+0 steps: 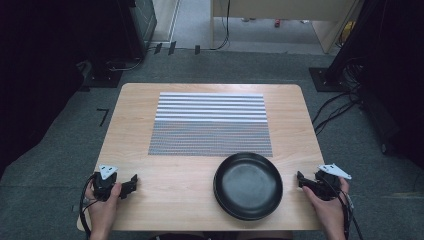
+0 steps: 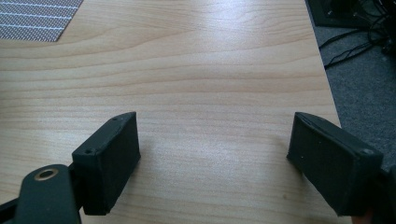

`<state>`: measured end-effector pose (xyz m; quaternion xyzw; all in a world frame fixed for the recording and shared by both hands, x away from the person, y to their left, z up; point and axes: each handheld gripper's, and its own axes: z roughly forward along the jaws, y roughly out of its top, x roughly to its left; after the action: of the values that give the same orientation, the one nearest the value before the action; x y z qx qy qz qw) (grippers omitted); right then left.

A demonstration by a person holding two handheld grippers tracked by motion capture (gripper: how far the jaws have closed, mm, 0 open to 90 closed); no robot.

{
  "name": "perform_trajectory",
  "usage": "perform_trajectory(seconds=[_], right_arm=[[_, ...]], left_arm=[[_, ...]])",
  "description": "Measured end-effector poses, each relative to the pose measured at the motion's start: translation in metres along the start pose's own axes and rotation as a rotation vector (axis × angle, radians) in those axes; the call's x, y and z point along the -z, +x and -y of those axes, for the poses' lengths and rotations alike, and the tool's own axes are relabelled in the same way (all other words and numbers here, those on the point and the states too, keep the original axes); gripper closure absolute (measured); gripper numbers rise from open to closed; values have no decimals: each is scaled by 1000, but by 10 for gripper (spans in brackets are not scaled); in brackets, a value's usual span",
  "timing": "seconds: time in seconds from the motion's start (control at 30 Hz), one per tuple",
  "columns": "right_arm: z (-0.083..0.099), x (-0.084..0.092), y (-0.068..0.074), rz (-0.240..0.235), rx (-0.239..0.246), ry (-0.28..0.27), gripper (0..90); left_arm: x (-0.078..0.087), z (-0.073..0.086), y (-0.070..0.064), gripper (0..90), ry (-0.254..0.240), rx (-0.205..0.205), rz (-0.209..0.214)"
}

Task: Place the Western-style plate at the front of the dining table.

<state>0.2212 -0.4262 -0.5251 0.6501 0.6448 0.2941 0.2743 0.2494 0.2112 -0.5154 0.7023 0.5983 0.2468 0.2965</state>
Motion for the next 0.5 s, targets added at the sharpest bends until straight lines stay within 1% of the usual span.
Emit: perform_trajectory(seconds=[0.07,0.13,0.27,0.4,0.43,0.5], right_arm=[[0,1,0,3,-4,0,164],[1,1,0,4,-2,-2,172],[2,2,0,-2,1,-10,170],[0,4,0,-5,-16,-21,170],[-1,7,0,-11,-37,-36,170],[-2,9,0,-12,-44,-52,170]], left_arm=[[0,-1,0,107,-1,10,-4],[0,-2,0,108,-14,22,-6],[3,-4,-3,108,-33,41,10],[6,-6,-6,108,-50,45,16],[8,-8,-8,109,-60,45,24],[10,-9,-11,109,-68,43,30]])
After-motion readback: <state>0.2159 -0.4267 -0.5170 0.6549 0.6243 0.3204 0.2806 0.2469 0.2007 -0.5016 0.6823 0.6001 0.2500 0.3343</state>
